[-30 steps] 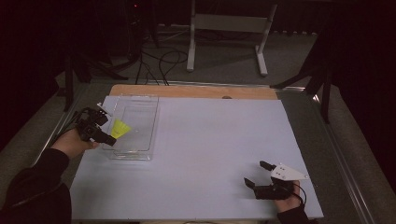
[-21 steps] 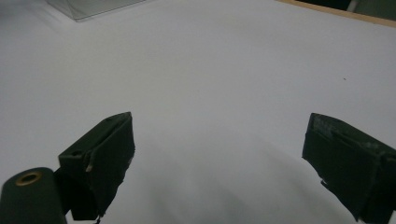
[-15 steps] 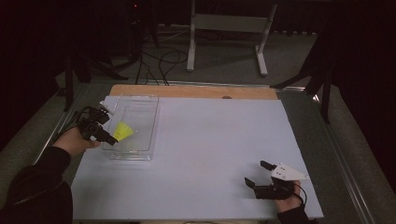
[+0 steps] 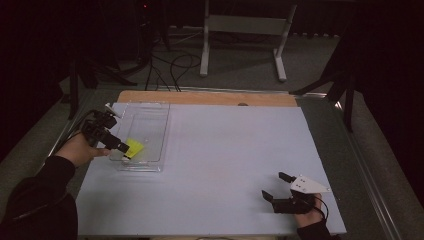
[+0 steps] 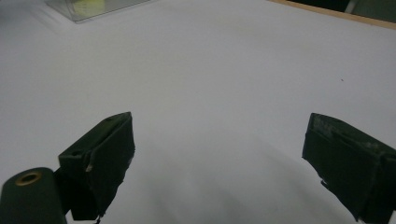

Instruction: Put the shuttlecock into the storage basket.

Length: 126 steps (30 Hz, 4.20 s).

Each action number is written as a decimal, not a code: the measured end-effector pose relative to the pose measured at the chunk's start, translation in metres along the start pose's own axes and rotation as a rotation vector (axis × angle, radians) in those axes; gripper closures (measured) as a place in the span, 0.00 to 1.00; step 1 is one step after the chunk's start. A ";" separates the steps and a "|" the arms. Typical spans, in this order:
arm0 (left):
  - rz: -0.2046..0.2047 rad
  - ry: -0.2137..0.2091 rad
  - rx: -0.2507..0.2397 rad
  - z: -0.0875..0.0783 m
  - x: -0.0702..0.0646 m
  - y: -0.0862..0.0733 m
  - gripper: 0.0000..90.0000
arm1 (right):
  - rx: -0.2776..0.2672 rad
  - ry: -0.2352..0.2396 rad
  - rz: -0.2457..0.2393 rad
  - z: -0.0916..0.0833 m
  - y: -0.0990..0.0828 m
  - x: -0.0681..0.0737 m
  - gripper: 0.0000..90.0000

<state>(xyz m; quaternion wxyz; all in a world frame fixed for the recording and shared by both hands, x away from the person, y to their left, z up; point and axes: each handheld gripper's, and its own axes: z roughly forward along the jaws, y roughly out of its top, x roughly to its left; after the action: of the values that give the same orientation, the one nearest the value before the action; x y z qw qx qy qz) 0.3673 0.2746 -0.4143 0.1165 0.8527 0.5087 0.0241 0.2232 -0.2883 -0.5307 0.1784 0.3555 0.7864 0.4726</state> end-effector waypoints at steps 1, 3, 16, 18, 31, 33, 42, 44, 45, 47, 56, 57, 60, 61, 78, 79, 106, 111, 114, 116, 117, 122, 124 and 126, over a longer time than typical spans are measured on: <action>-0.001 0.004 0.001 0.000 -0.001 0.001 0.23 | 0.001 -0.001 0.002 0.000 0.000 0.000 0.10; -0.004 0.007 0.000 0.000 -0.003 0.003 0.17 | 0.000 -0.001 0.004 0.000 0.000 0.000 0.10; 0.053 -0.033 -0.101 -0.002 -0.015 0.011 0.00 | -0.001 -0.002 0.006 -0.001 0.000 -0.001 0.10; 0.064 -0.045 -0.106 -0.002 -0.018 0.013 0.00 | -0.001 -0.002 0.006 -0.001 0.000 -0.001 0.10; 0.121 -0.103 -0.178 -0.006 -0.040 0.026 0.00 | 0.003 -0.003 0.007 0.000 0.000 -0.001 0.10; 0.129 -0.114 -0.187 -0.007 -0.044 0.029 0.00 | 0.003 -0.003 0.008 0.000 -0.001 -0.001 0.10; 0.228 -0.153 -0.225 -0.008 -0.071 0.040 0.00 | 0.001 -0.004 0.007 0.000 0.000 -0.001 0.10; 0.237 -0.161 -0.230 -0.007 -0.077 0.043 0.00 | 0.001 -0.004 0.007 0.000 0.000 -0.001 0.10; 0.245 -0.160 -0.230 -0.007 -0.079 0.044 0.00 | 0.001 -0.003 0.007 0.000 0.000 -0.001 0.10; 0.265 -0.175 -0.232 -0.005 -0.086 0.047 0.00 | 0.000 -0.003 0.005 0.000 0.000 -0.001 0.10; 0.331 -0.220 -0.235 0.005 -0.113 0.056 0.00 | 0.001 -0.002 0.004 0.000 0.000 -0.001 0.10; 0.335 -0.225 -0.235 0.006 -0.115 0.057 0.00 | 0.001 -0.002 0.004 -0.001 0.000 -0.001 0.10; 0.370 -0.224 -0.233 0.011 -0.124 0.059 0.00 | 0.001 -0.003 0.004 -0.001 0.000 -0.001 0.10; 0.385 -0.228 -0.230 0.012 -0.128 0.059 0.00 | 0.001 -0.002 0.004 -0.001 0.000 -0.001 0.10; 0.503 -0.283 -0.216 0.040 -0.172 0.055 0.00 | 0.002 0.003 0.002 -0.001 0.000 -0.001 0.10; 0.506 -0.286 -0.216 0.042 -0.173 0.054 0.00 | 0.002 0.002 0.001 -0.001 0.000 -0.001 0.10; 0.575 -0.379 -0.249 0.075 -0.181 0.002 0.00 | 0.004 0.004 -0.002 0.000 0.001 0.000 0.10; 0.569 -0.390 -0.258 0.078 -0.178 -0.012 0.00 | 0.004 0.004 -0.003 0.000 0.001 0.000 0.10; 0.571 -0.386 -0.270 0.078 -0.176 -0.020 0.00 | 0.005 0.005 -0.002 0.000 0.001 0.000 0.10; 0.577 -0.383 -0.271 0.078 -0.175 -0.025 0.00 | 0.006 0.006 -0.002 0.000 0.001 0.000 0.10; 0.578 -0.380 -0.271 0.078 -0.174 -0.027 0.00 | 0.006 0.005 -0.003 0.000 0.001 0.000 0.10; 0.562 -0.374 -0.268 0.080 -0.169 -0.038 0.00 | 0.005 0.005 -0.005 0.000 0.001 0.000 0.10; 0.559 -0.380 -0.271 0.081 -0.167 -0.043 0.00 | 0.005 0.005 -0.004 0.000 0.001 0.000 0.10; 0.555 -0.383 -0.277 0.082 -0.165 -0.047 0.00 | 0.005 0.006 -0.005 0.000 0.001 0.000 0.10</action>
<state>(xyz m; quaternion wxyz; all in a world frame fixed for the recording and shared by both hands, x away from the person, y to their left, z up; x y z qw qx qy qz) 0.2605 0.1380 -0.4917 0.3129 0.9236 0.2187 -0.0365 0.2236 -0.2875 -0.5298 0.1761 0.3527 0.7890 0.4713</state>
